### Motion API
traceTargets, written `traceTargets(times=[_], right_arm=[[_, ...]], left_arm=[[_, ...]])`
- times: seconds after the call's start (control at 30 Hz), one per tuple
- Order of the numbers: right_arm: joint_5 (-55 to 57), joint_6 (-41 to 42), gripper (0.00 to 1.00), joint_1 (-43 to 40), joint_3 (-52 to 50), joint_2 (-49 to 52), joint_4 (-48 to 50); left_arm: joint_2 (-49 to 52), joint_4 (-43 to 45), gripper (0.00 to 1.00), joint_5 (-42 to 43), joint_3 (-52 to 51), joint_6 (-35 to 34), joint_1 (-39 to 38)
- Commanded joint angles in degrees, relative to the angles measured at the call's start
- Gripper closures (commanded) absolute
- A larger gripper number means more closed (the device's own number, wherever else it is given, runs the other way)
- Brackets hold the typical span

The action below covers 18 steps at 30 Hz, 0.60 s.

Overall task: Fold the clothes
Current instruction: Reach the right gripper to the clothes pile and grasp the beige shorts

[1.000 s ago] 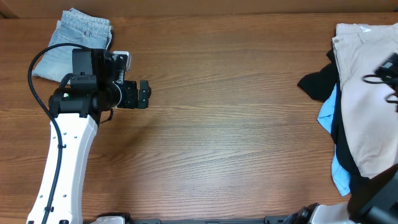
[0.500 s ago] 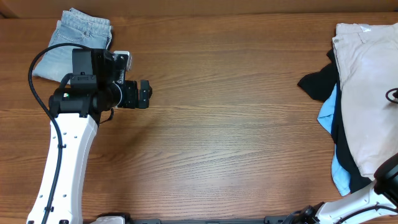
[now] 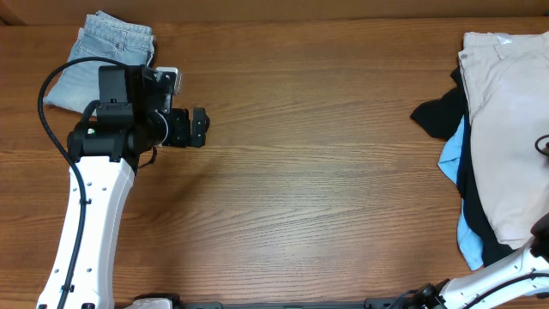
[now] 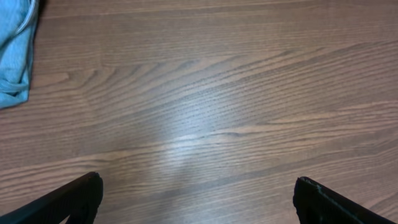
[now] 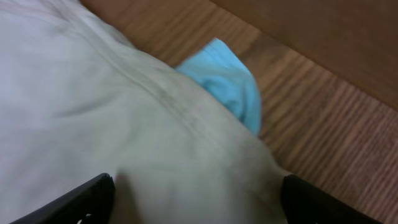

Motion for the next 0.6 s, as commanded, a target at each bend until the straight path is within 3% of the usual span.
traceTargets(times=[0.0,0.13,0.37,0.57], right_arm=[[-1.7,-0.3,0.18,-1.6,1.3,1.8,1.0],[-1.9,-0.3,0.38,-2.1,1.3,2.8,0.9],[-2.2,0.2,0.96,-2.2,1.4,2.6,0.3],[-5.8,2.4,0.96,-2.2,1.9,-0.5,-1.6]], left_arm=[[0.6,0.7,0.0,0.1,1.0,0.0,0.2],[1.0,1.3,0.0,0.1,1.0,-0.4,0.2],[1.2,1.5,0.01,0.1,1.0,-0.4,0.2],[1.2,2.3,0.04,0.1,1.0,-0.4,0.2]])
